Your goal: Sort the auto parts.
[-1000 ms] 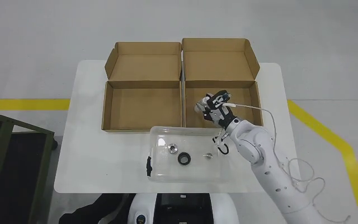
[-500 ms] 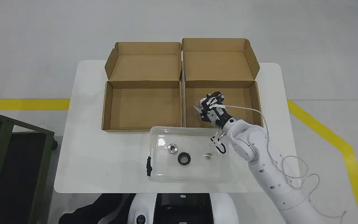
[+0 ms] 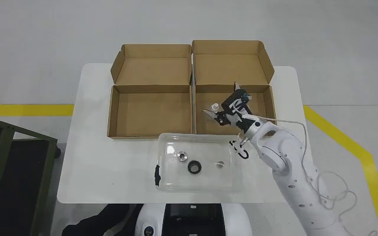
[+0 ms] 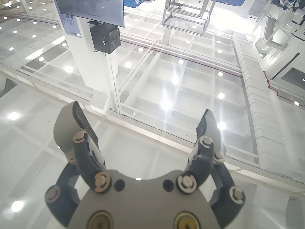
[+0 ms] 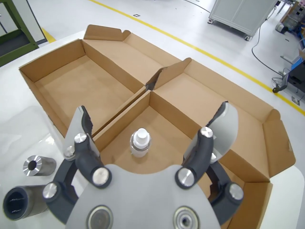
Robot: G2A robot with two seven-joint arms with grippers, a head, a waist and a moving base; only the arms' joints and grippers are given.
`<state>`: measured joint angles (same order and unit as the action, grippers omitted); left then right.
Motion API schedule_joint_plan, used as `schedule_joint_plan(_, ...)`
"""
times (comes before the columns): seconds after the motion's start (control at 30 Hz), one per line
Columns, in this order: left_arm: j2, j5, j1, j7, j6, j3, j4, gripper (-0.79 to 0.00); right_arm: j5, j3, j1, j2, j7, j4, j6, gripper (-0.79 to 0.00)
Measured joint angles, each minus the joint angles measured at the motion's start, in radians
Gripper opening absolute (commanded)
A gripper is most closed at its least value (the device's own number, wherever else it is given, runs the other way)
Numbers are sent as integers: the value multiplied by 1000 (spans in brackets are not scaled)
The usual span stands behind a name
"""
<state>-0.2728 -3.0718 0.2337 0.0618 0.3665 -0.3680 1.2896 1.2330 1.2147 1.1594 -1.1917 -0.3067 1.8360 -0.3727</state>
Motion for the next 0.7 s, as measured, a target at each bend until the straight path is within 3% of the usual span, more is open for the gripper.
schedule_joint_plan(0.7,0,0,0,0,0,0,0,0,50,154,283,64,-132,291,-404,0)
